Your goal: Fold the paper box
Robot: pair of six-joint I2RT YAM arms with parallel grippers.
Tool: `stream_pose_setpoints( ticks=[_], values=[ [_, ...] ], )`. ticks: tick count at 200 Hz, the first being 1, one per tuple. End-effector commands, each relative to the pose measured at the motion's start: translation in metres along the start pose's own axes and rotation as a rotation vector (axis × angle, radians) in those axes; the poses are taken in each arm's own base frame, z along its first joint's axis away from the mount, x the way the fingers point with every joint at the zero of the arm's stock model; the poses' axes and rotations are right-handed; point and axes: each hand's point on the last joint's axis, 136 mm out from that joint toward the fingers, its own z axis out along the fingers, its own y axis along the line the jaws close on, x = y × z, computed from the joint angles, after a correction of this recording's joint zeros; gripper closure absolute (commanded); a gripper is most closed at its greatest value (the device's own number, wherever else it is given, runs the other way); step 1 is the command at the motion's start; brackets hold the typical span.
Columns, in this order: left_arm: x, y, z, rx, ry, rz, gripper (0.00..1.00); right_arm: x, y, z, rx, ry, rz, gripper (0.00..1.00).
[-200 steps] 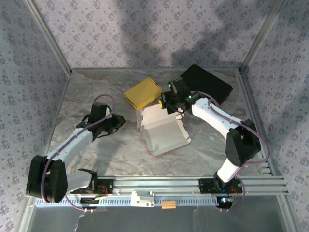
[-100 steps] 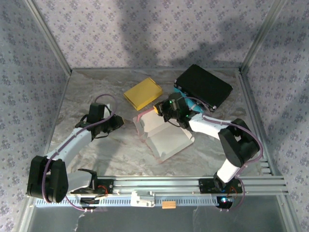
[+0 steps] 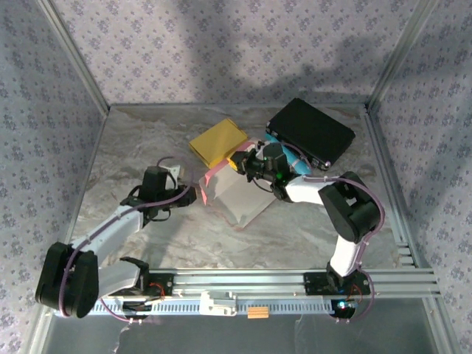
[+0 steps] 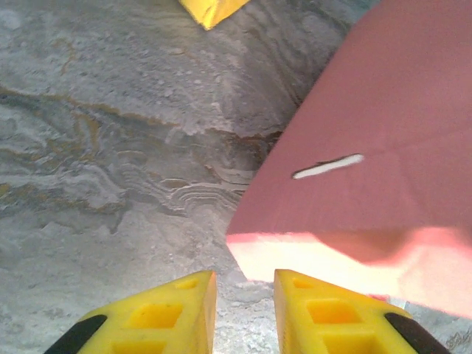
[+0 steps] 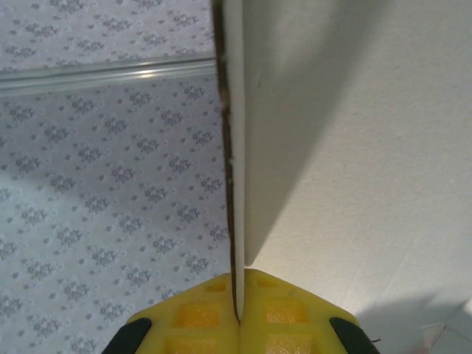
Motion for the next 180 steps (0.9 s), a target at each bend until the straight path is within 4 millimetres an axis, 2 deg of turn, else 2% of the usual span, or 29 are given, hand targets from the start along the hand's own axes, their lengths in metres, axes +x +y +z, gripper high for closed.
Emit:
stream_pose_setpoints(
  ticks=[1,24,86,138,180],
  values=[
    [-0.009,-0.005,-0.005,0.02,-0.085,0.088,0.71,0.005,-0.007,-0.001,-0.033,0.069,-0.054,1.0],
    [0.001,-0.004,-0.003,0.029,-0.057,0.122,0.71,0.001,-0.013,0.0,-0.037,0.087,-0.052,1.0],
    [0.012,-0.023,0.006,0.084,-0.014,0.265,0.71,0.001,-0.018,0.004,-0.047,0.12,-0.04,1.0],
    [0.014,-0.041,0.011,0.129,-0.032,0.336,0.67,0.0,-0.009,0.006,-0.063,0.121,-0.036,1.0],
    [0.016,-0.039,0.017,0.126,-0.026,0.356,0.67,0.001,-0.006,0.007,-0.071,0.123,-0.028,1.0]
  ],
)
